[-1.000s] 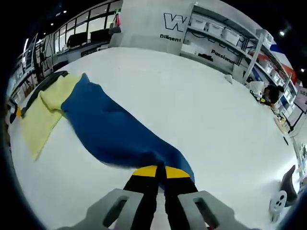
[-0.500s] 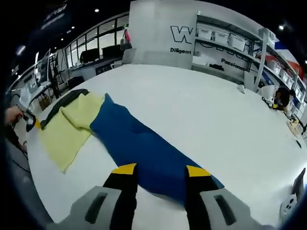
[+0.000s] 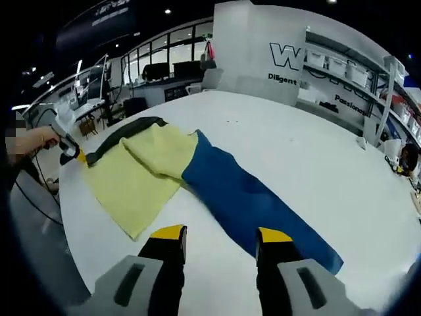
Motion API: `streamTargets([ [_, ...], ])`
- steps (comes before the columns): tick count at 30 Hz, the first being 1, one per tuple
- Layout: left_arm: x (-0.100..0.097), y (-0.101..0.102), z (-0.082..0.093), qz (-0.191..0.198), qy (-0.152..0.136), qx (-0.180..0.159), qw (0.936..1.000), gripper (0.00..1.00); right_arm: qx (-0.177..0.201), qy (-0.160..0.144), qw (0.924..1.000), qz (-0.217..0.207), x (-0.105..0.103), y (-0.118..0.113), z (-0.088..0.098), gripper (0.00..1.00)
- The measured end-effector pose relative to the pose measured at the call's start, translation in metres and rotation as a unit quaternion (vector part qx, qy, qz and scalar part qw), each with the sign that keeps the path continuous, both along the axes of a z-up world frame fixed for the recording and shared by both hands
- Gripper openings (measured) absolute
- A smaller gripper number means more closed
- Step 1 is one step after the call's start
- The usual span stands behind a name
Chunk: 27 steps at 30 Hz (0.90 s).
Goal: Fold the garment on the visible template until the final outline fits inside the template.
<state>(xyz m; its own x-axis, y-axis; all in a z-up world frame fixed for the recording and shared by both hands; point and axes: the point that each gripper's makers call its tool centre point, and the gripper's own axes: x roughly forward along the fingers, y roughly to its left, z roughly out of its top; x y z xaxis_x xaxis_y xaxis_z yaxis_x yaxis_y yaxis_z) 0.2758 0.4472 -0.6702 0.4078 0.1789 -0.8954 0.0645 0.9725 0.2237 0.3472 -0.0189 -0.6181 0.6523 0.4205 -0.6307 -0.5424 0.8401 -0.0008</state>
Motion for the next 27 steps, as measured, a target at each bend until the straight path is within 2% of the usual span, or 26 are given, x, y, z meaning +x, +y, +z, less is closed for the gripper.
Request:
streamTargets([
  [1, 0.000, 0.000, 0.000, 0.001, 0.000, 0.000, 1.0000, 0.07, 0.023, 0.006, 0.9997, 0.001, -0.006, 0.012, -0.002, 0.38],
  [12, -0.002, 0.000, 0.001, 0.004, -0.005, -0.001, 1.0000, 0.07, 0.046, 0.026, 0.9981, 0.031, -0.028, 0.056, -0.010, 0.37],
  [16, -0.002, 0.000, 0.000, 0.005, -0.009, -0.006, 0.9999, 0.07, 0.043, 0.037, 0.9972, 0.048, -0.036, 0.074, -0.018, 0.37],
  [24, -0.002, 0.000, 0.000, 0.014, -0.021, -0.012, 0.9996, 0.06, 0.049, 0.066, 0.9956, 0.045, -0.048, 0.099, -0.033, 0.32],
  [27, -0.002, 0.000, 0.000, 0.012, -0.022, -0.011, 0.9996, 0.06, 0.046, 0.072, 0.9952, 0.048, -0.052, 0.108, -0.039, 0.28],
])
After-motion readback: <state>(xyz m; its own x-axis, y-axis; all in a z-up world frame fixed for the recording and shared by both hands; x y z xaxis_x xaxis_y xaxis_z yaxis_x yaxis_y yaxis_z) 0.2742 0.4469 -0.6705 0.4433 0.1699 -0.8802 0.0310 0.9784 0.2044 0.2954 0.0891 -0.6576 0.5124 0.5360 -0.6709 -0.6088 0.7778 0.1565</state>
